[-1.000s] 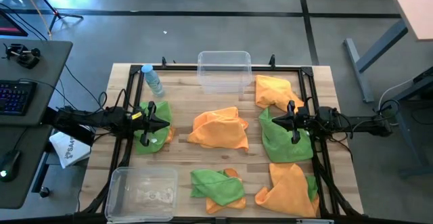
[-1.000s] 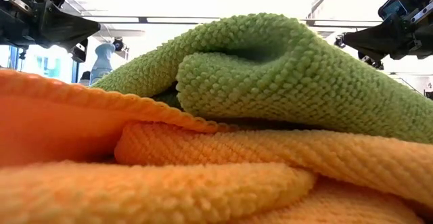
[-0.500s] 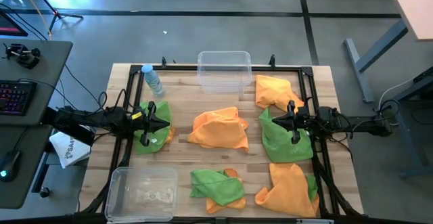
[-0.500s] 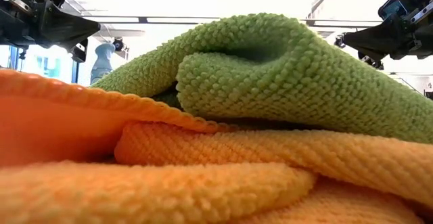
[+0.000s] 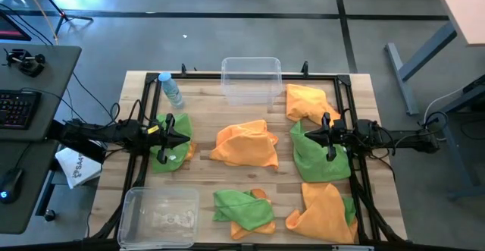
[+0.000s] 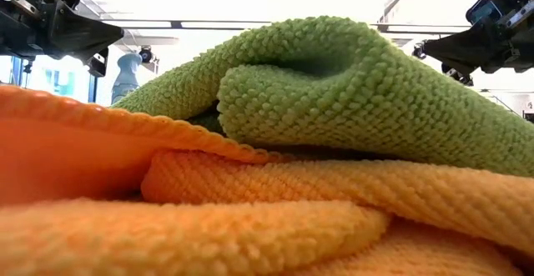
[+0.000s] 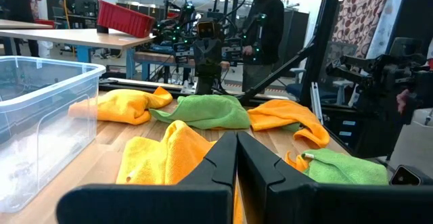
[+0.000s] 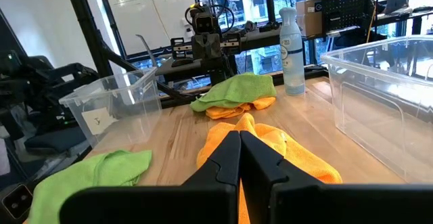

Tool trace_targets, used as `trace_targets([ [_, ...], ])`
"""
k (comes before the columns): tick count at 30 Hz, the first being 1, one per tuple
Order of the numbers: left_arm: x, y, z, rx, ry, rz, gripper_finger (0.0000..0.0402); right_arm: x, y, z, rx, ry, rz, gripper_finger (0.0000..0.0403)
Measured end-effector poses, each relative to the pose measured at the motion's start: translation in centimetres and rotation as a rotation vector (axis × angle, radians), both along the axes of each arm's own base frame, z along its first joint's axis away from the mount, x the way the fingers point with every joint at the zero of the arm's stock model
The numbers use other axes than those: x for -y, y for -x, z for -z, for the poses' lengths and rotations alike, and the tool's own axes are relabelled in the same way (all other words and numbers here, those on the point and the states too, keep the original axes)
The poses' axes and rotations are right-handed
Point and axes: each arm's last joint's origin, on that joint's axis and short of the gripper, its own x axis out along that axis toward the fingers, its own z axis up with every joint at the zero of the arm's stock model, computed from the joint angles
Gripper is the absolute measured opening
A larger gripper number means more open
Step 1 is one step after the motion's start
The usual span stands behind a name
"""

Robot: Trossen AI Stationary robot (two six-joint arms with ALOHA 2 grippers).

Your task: Sort microfiber towel by color & place in baskets

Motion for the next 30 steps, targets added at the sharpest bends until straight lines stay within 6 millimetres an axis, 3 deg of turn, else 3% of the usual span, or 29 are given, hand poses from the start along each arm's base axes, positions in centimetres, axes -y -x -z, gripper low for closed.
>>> trace_targets([
  [5, 0.0, 0.0, 0.0, 0.000, 0.000, 0.000, 0.0000, 0.0, 0.0, -0.2, 0.030, -0.337, -0.011, 0.0000],
  [9, 0.0, 0.0, 0.0, 0.000, 0.000, 0.000, 0.0000, 0.1, 0.0, -0.1, 0.030, -0.390, 0.005, 0.0000],
  [20, 0.0, 0.0, 0.0, 0.000, 0.000, 0.000, 0.0000, 0.7, 0.1, -0.2, 0.042, -0.167, 0.241, 0.0000],
  [30, 0.0, 0.0, 0.0, 0.000, 0.000, 0.000, 0.0000, 1.9, -0.5, 0.8, -0.132, -0.021, 0.525, 0.0000],
])
